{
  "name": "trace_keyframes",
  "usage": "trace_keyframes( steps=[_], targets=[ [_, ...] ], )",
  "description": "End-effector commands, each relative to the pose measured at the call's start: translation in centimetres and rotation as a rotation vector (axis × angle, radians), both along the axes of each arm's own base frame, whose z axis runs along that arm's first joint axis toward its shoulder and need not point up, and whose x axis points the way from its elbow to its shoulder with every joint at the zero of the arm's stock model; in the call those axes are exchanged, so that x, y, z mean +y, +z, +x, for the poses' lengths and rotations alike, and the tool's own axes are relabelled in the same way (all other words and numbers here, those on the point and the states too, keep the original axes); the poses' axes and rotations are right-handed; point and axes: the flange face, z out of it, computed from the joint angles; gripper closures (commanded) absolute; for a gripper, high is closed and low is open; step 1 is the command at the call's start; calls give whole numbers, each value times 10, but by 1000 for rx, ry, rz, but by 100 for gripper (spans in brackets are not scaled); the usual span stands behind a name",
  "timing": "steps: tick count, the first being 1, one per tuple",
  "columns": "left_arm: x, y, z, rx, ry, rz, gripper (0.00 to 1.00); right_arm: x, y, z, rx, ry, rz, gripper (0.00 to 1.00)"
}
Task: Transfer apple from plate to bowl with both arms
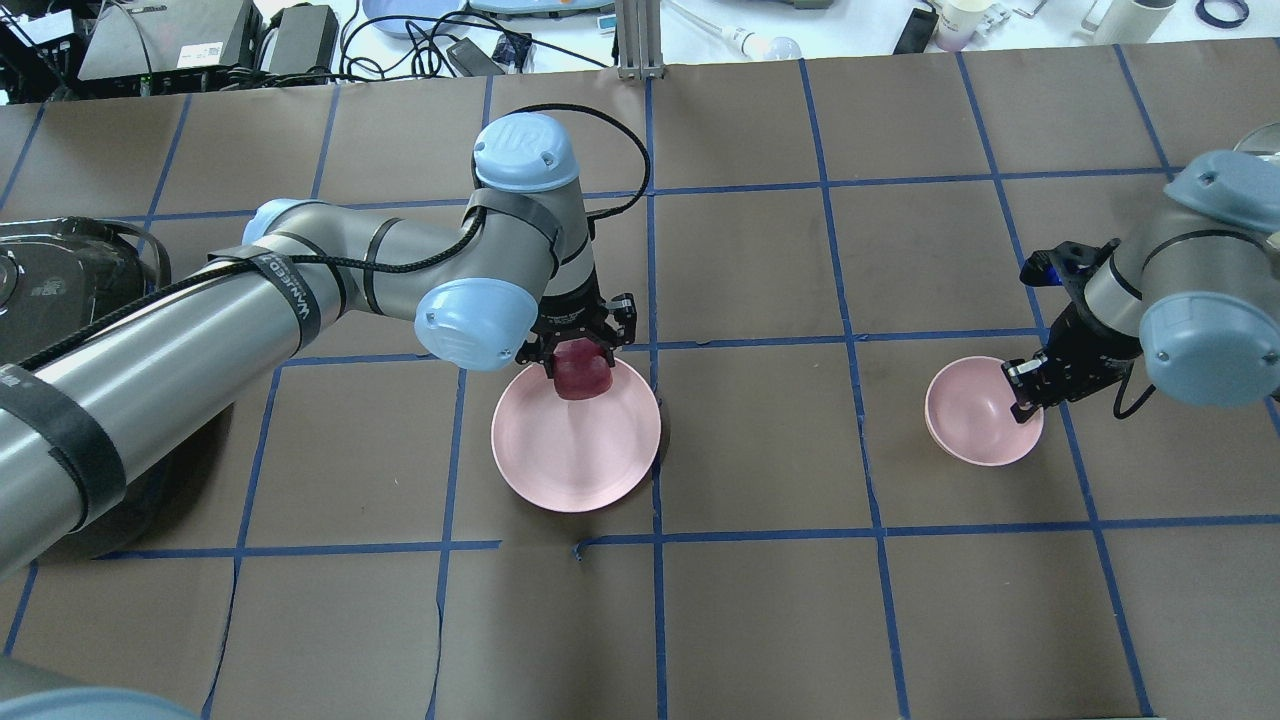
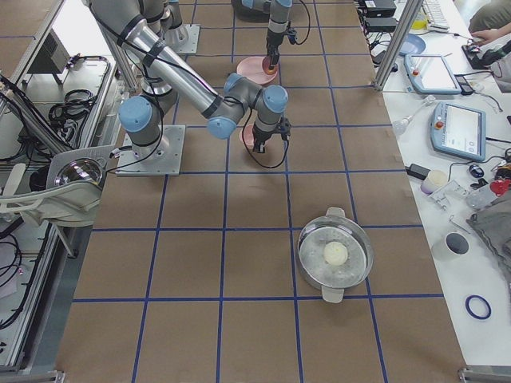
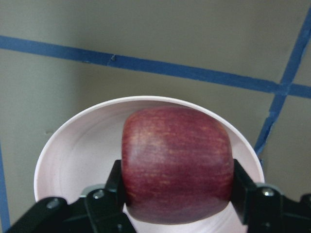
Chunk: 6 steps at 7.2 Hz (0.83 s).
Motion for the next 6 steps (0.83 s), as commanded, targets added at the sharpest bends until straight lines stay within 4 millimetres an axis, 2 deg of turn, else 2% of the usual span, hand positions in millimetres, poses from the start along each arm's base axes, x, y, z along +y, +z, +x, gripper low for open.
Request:
trace_keyframes(
  steps=[1, 2, 3, 4, 5, 6],
  targets=[
    [-11, 61, -7, 4, -15, -11, 100, -15, 16, 65, -65, -76, -15, 100],
    [-15, 89, -10, 7, -43, 0, 100, -15, 13, 110, -79, -118, 9, 100],
    [-15, 94, -17, 17, -70, -6, 100, -14, 5, 158, -65, -116, 2, 100],
    [-5, 94, -42, 13, -123, -30, 100, -11, -2, 195, -51, -127, 1, 100],
    [7, 104, -60, 22, -157, -61, 100, -10, -13, 211, -45, -121, 5, 100],
    [7, 102, -62, 22, -150, -59, 100, -10, -26, 216, -43, -114, 31, 100]
  ],
)
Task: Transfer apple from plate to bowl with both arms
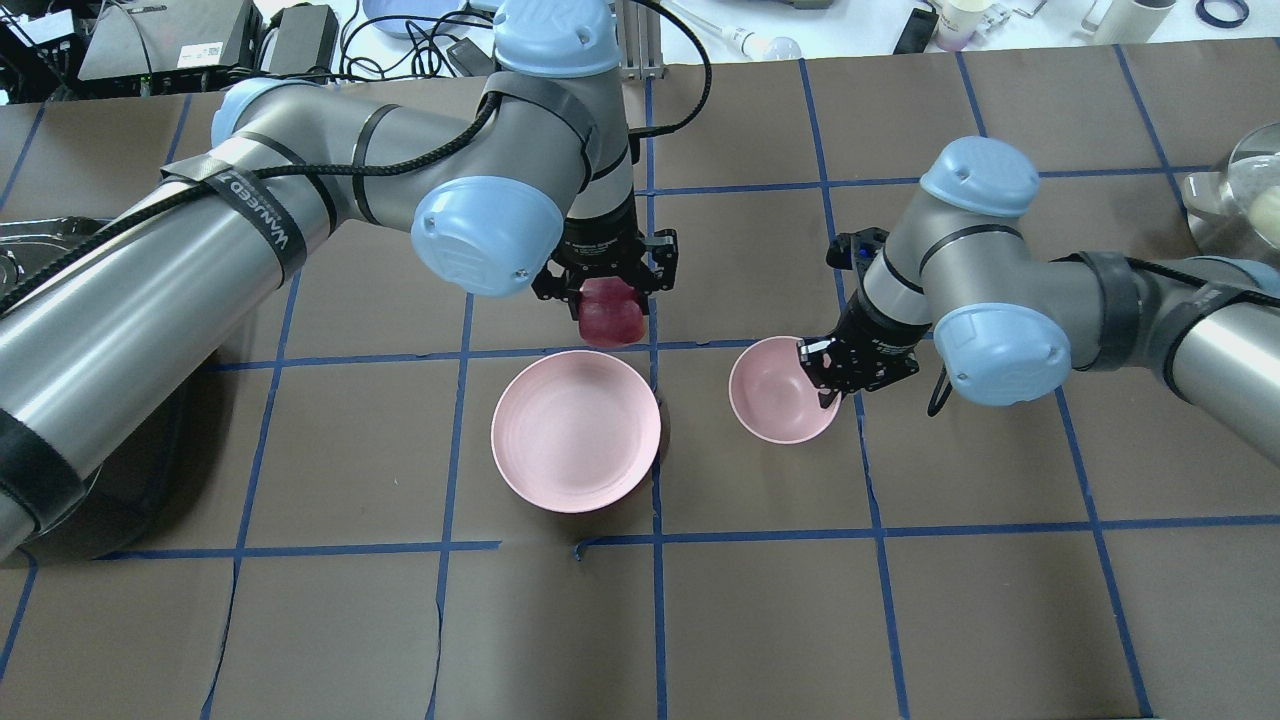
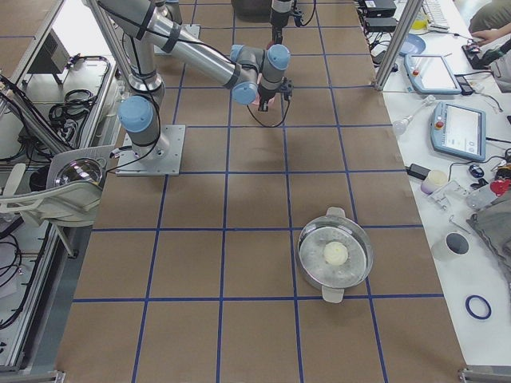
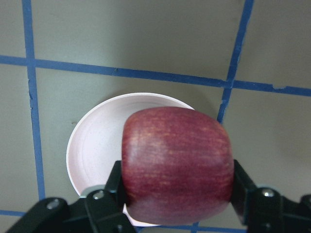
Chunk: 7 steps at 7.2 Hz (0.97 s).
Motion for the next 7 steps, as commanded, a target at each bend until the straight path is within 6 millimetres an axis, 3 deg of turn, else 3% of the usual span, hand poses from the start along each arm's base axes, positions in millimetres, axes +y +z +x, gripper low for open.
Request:
trace_keyframes(
  steps=[1, 2, 3, 4, 5, 7],
  targets=[
    [6, 2, -10, 4, -13, -13, 100, 4, -16, 25, -30, 8, 28, 100],
    [5, 3, -11, 5, -13, -14, 100, 5, -18, 30, -70, 2, 36, 100],
    [5, 0, -11, 3, -13, -10, 100, 3, -16, 31, -82, 5, 28, 43],
    [5, 0, -12, 4, 3, -9, 100, 1, -15, 29, -75, 3, 24, 2],
    [6, -4, -15, 0, 53, -3, 100, -1, -13, 28, -72, 1, 20, 0],
    [14, -7, -41, 26, 142, -55, 100, -29, 33, 0, 11, -24, -80, 0]
  ],
)
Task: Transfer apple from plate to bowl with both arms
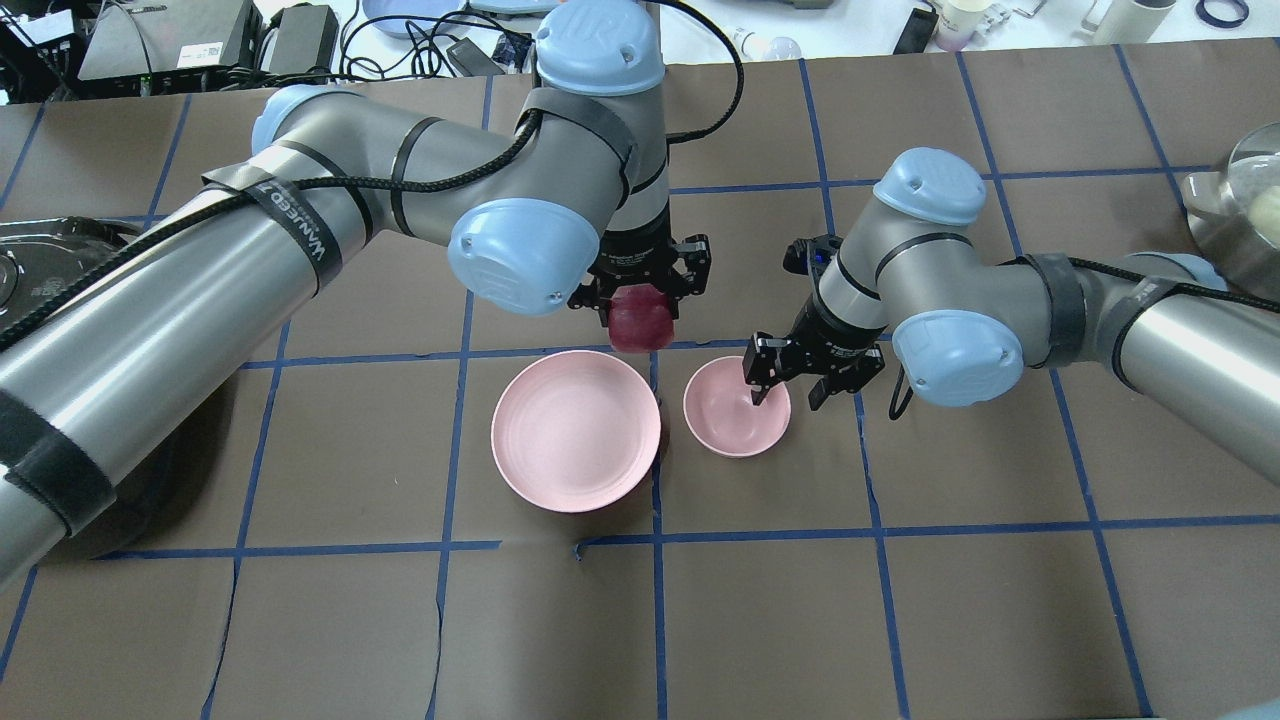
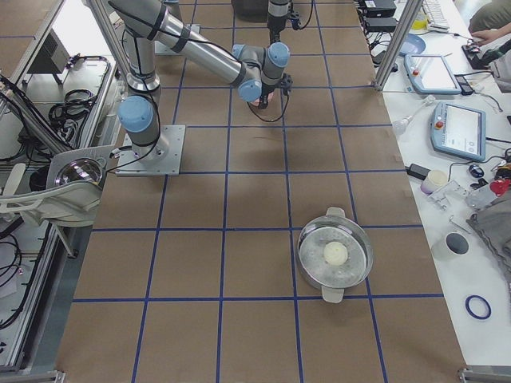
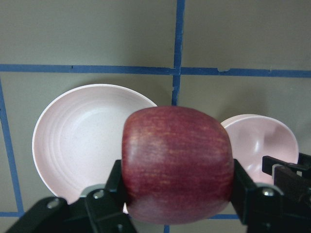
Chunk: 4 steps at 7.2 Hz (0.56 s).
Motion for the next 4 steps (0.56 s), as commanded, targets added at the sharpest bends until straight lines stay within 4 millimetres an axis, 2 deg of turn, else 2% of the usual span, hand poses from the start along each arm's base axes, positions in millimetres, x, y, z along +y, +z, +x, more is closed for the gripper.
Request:
trace_keyframes(
  steps=[1, 2, 4],
  targets=[
    [10, -3, -23, 21, 87, -33, 100, -19, 45, -35, 132, -35, -87, 0],
    [13, -4, -27, 21, 130, -28, 100, -17, 48, -54, 204, -45, -74, 0],
    [28, -19, -57, 24, 171, -30, 100, -12, 65, -72, 212, -79, -53, 0]
  ],
)
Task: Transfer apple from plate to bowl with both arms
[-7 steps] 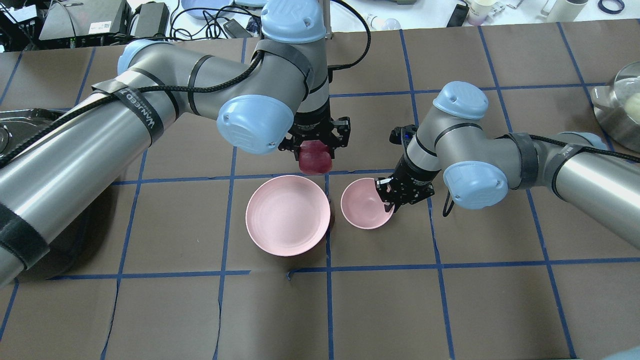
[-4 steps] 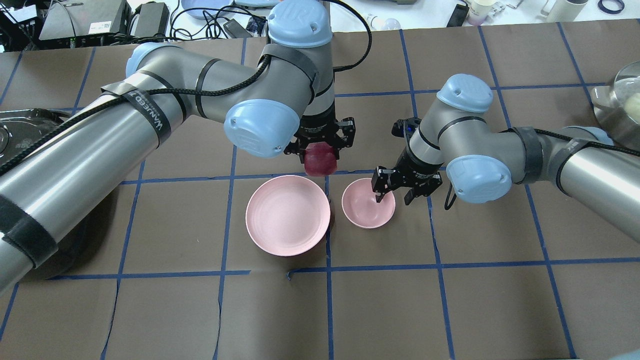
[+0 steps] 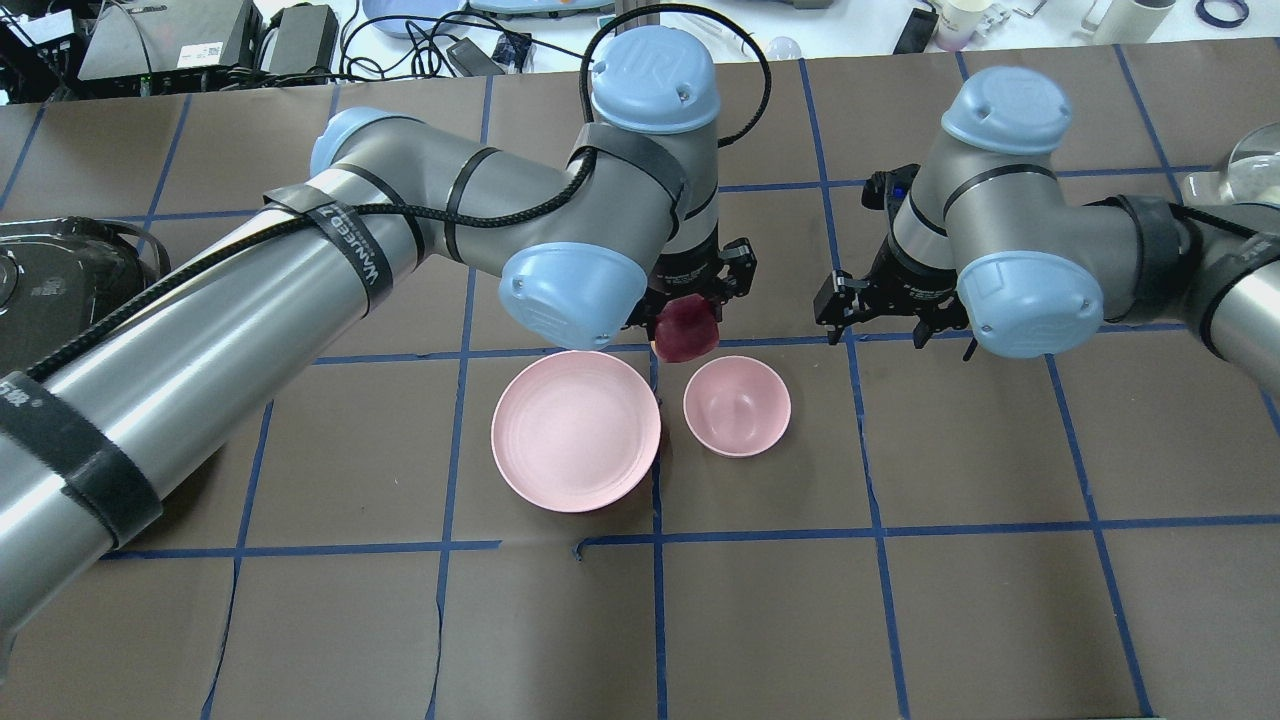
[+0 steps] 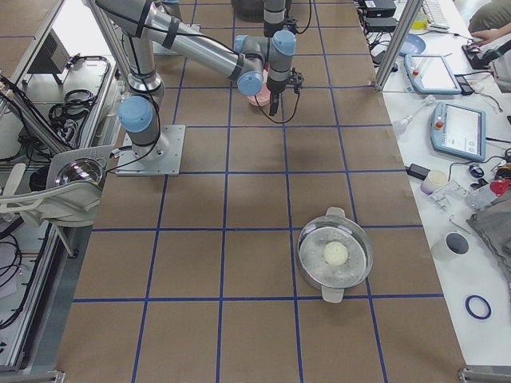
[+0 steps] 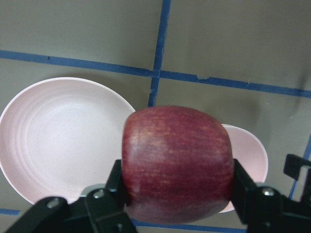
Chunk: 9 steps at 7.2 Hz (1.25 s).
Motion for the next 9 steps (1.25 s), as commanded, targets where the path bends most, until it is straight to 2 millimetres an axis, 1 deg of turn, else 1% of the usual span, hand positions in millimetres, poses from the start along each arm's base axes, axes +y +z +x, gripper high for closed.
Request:
trace_keyframes(
  steps=[1, 2, 3, 4, 5, 6, 7, 8, 9],
  targets=[
    [11, -26, -33, 8, 23, -7, 100, 12, 28, -16, 19, -29, 26, 0],
    [21, -45, -50, -3, 0, 17, 100, 15, 37, -16, 20, -33, 20, 0],
    [34, -61, -67, -16, -35, 34, 100, 15, 44, -16, 19, -31, 8, 0],
    [37, -80, -68, -33, -43, 59, 100, 20, 56, -15, 17, -26, -15, 0],
    [40, -95, -70, -31, -50, 59, 100, 21, 59, -16, 21, -21, -16, 0],
    [42, -103, -69, -30, -50, 58, 100, 21, 59, -20, 50, -20, -16, 0],
    [42, -106, -69, -34, -52, 61, 32, 22, 60, -25, 97, -16, -15, 0],
    [42, -101, -69, -27, -61, 50, 0, 24, 70, -23, 92, -17, -35, 0],
    [41, -90, -70, -14, -79, 33, 0, 21, 87, -22, 99, -26, -67, 0]
  ],
)
